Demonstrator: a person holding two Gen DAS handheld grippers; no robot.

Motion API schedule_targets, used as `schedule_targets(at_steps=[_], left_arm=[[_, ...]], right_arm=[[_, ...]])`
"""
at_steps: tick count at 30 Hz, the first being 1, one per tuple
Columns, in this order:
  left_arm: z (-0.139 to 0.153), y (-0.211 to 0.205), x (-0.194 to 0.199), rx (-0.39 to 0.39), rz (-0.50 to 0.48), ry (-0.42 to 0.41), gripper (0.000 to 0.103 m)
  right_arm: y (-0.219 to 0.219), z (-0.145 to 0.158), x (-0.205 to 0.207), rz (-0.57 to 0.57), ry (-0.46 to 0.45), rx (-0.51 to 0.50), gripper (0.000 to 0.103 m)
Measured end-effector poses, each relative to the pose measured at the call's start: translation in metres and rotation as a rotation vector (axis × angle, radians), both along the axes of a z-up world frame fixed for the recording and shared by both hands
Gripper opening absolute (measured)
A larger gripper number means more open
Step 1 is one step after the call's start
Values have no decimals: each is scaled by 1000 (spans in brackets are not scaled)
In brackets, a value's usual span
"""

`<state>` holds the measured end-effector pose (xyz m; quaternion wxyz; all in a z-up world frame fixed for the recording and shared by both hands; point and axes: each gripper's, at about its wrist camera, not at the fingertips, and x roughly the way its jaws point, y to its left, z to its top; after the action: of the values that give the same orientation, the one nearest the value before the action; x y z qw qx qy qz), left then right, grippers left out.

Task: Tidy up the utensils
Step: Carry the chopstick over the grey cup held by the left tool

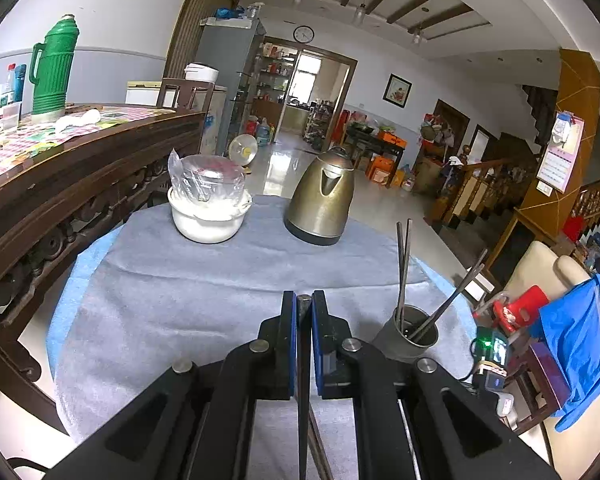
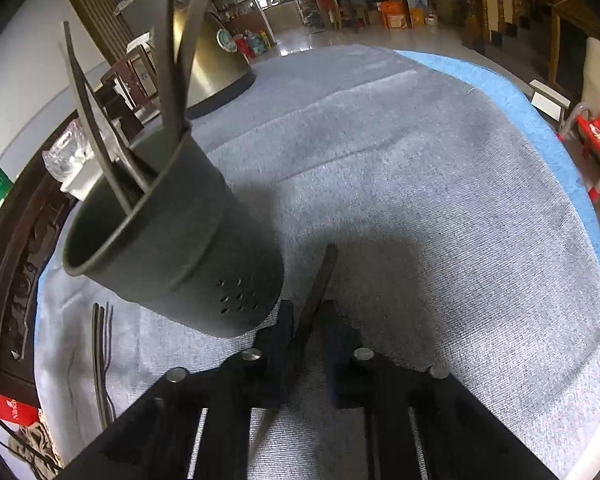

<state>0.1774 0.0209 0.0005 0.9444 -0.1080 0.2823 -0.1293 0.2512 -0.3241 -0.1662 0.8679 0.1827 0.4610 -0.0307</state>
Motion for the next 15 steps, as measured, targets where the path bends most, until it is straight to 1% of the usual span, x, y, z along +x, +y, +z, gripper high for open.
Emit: schedule_targets(at_steps=[5,10,12,14,15], left_arm=[[3,-4,0,-1,-5,-4,7],[8,-10,-3,-10,-22,-15,7],[11,-13,-3,-12,-35,-20,7],[14,-16,-4,-9,-35,-29,7],[15,-16,-5,-14,-37,-30,7]], right_arm=[[-8,20,-16,-5,-87,40,6],[-17,54,-42,-12,-228,108,6],[-19,68,-51,-14,-283,119,6],[-16,78,-55,-4,-297,98,6],[-14,79,-52,7,-277,83,6]])
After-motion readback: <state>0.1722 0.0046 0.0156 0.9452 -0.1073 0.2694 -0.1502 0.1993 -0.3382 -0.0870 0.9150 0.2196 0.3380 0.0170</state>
